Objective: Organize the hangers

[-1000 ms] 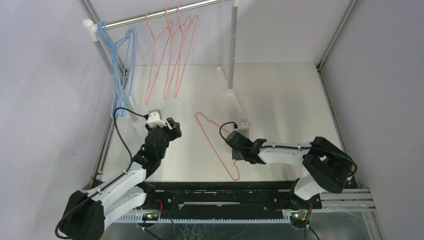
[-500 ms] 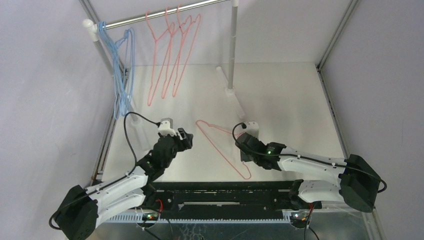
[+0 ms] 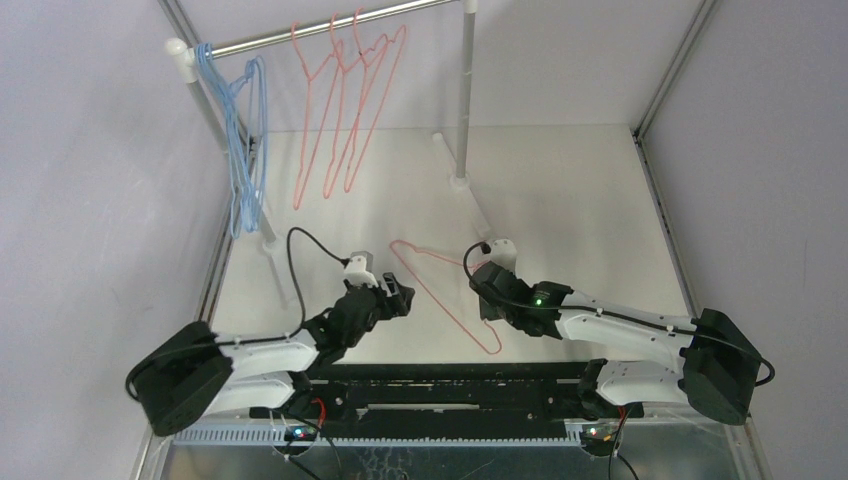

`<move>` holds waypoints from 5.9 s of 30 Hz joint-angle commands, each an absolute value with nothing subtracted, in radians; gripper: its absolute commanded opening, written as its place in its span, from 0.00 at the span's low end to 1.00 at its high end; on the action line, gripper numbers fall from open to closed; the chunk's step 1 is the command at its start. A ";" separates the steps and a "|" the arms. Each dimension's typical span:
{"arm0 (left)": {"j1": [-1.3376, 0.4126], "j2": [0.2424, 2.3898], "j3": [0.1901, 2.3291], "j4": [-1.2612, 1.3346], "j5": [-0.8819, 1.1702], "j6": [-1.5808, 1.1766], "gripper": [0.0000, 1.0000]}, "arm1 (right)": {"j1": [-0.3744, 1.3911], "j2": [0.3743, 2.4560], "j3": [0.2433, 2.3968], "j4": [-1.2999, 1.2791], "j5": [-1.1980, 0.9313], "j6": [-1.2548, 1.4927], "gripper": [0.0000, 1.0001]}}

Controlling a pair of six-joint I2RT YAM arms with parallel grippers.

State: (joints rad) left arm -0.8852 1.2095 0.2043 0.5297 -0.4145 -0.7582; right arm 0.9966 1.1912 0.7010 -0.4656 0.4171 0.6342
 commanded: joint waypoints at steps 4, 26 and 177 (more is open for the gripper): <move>-0.897 1.293 0.290 0.695 -0.412 -0.811 0.79 | 1.010 1.151 0.743 -0.454 0.405 0.618 0.00; -0.923 1.283 0.294 0.701 -0.374 -0.842 0.78 | 1.019 1.196 0.807 -0.455 0.402 0.594 0.00; -0.953 1.160 0.326 0.396 -0.422 -0.913 0.80 | 0.988 1.764 0.822 -0.533 0.340 0.784 0.00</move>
State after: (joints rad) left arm -0.9470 1.2007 0.3511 0.3790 -0.3977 -0.9169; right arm 0.9844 1.6527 0.8745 -0.4175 0.3767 0.7326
